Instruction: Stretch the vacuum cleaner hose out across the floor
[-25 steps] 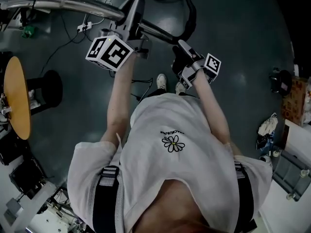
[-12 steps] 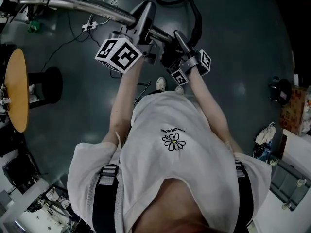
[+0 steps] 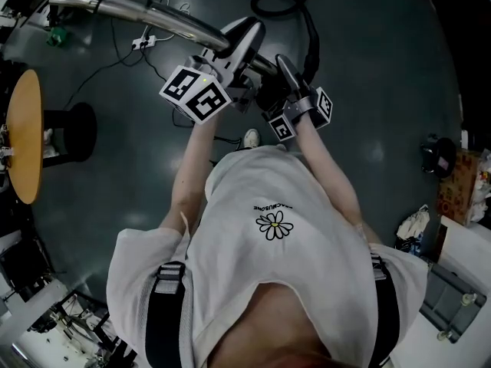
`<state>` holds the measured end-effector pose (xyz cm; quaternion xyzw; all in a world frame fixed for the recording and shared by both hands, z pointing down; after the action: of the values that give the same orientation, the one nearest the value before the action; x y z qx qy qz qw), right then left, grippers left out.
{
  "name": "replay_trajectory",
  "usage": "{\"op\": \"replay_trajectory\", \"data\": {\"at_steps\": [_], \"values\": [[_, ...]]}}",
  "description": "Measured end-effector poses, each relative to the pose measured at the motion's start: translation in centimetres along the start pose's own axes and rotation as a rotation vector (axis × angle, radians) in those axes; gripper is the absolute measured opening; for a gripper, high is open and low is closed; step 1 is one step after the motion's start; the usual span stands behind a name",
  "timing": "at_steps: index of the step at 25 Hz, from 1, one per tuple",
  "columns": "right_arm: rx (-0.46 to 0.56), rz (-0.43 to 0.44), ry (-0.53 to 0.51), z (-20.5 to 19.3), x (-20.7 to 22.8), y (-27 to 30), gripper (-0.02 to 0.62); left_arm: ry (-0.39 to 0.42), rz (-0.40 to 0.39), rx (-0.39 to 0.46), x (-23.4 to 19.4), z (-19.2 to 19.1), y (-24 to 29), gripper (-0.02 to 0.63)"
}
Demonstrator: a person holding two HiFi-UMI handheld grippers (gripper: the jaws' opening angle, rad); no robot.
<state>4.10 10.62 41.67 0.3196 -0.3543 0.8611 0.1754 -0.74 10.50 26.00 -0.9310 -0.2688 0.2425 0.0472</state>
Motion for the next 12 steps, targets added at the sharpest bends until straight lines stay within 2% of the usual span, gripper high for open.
{"op": "replay_trajectory", "data": {"at_steps": [4, 6, 8, 9, 10, 12], "values": [[0.009, 0.015, -0.001, 0.0, -0.3, 0.2, 0.188, 0.059, -0.015, -0.091, 0.4, -0.5, 0.0, 0.055], [0.025, 0.033, -0.012, 0.3, -0.7, 0.7, 0.185, 0.127, -0.018, -0.228, 0.2, -1.3, 0.2, 0.072], [0.042, 0.047, -0.056, 1.2, -1.5, 0.9, 0.174, 0.265, -0.018, -0.393, -0.2, -2.8, 0.1, 0.155], [0.041, 0.049, -0.089, 1.7, -1.9, 0.9, 0.169, 0.321, -0.016, -0.435, -0.5, -3.3, 0.0, 0.208], [0.029, 0.049, -0.123, 1.9, -2.4, 1.0, 0.167, 0.343, -0.014, -0.447, -0.9, -3.5, 0.0, 0.240], [-0.015, 0.050, -0.175, 1.4, -3.0, 1.4, 0.166, 0.316, -0.015, -0.416, -1.3, -3.2, 0.0, 0.263]]}}
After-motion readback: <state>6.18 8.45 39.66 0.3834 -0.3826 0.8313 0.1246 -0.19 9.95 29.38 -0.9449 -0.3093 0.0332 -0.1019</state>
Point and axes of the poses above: the fingertips, and each gripper's own axes: y forward along the fingers, x to its right, z out of its top, the point moved 1 cm from there along -y, backward along the fingers, and after that the axes turned 7 degrees about z, right-handed, at the moved point
